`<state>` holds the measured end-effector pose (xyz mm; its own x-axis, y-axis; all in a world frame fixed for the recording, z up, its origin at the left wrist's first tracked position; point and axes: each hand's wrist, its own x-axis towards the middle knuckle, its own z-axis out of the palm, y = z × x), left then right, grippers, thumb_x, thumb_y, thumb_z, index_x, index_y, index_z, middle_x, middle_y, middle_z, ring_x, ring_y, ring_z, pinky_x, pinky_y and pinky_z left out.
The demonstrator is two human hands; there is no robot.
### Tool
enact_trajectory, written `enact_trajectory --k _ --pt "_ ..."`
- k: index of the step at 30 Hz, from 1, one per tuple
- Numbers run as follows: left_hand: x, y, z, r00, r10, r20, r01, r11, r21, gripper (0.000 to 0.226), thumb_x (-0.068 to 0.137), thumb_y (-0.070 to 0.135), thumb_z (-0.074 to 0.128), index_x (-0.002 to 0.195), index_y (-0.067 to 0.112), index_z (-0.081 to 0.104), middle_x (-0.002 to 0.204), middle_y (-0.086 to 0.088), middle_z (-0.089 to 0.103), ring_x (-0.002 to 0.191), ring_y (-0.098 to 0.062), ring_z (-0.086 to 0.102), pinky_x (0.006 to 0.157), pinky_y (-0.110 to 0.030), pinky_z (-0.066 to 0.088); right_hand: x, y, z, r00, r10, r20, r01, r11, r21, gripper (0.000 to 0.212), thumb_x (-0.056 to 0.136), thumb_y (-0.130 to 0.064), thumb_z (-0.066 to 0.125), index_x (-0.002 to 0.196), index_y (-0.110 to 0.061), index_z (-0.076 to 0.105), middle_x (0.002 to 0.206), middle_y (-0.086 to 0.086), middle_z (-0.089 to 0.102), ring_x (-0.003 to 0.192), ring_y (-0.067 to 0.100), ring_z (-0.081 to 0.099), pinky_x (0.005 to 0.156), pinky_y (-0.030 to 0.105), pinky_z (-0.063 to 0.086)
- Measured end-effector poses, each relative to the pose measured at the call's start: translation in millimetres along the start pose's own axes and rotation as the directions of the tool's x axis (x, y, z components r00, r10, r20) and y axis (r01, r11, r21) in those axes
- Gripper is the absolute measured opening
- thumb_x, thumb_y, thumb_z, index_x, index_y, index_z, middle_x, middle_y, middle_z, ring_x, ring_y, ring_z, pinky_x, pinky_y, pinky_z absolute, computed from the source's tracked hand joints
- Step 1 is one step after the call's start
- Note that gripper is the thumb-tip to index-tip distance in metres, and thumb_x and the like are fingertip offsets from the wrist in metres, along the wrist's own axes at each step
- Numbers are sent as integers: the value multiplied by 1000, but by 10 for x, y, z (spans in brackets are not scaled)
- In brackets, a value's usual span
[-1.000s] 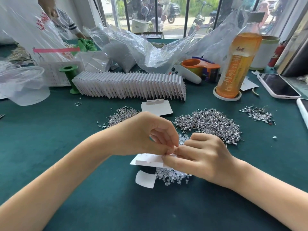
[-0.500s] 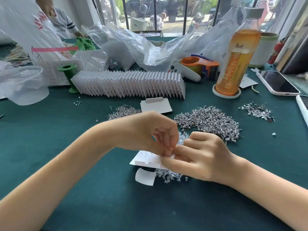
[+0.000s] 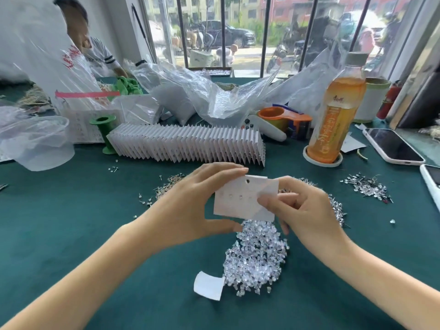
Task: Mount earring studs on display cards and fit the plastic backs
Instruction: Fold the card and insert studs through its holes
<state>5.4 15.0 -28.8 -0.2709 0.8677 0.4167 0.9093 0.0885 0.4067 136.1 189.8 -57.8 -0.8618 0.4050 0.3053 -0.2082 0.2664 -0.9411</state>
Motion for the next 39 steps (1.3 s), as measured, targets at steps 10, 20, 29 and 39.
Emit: enact_trajectory --k 10,20,29,39 --pt "-44 -62 81 999 -25 -26 30 974 224 74 73 58 62 133 17 50 124 4 57 110 -11 47 98 -21 33 99 -21 -54 974 204 97 -209 977 47 30 69 -48 69 86 -23 72 58 -2 68 32 11 41 39 13 35" --pt "-56 -195 82 972 -214 -97 232 939 253 77 75 63 61 137 21 45 121 4 59 109 -15 50 92 -13 26 186 97 -315 993 18 117 82 605 -792 8 78 -33 76 82 -31 69 143 -3 47 129 14 43 103 31 29" --pt "-76 -200 104 968 -240 -77 252 931 264 78 74 63 61 140 30 37 116 6 59 105 -14 49 86 -16 27 135 107 -260 985 -7 174 152 514 -844 13 78 -32 77 76 -26 66 144 1 46 137 17 35 103 31 23" --pt "-78 -141 121 977 -214 -16 207 921 330 84 73 69 51 140 18 41 119 1 61 107 -17 52 91 -17 27 145 114 -251 987 0 160 135 537 -833 5 79 -29 77 80 -26 74 133 -1 57 129 18 43 102 38 30"
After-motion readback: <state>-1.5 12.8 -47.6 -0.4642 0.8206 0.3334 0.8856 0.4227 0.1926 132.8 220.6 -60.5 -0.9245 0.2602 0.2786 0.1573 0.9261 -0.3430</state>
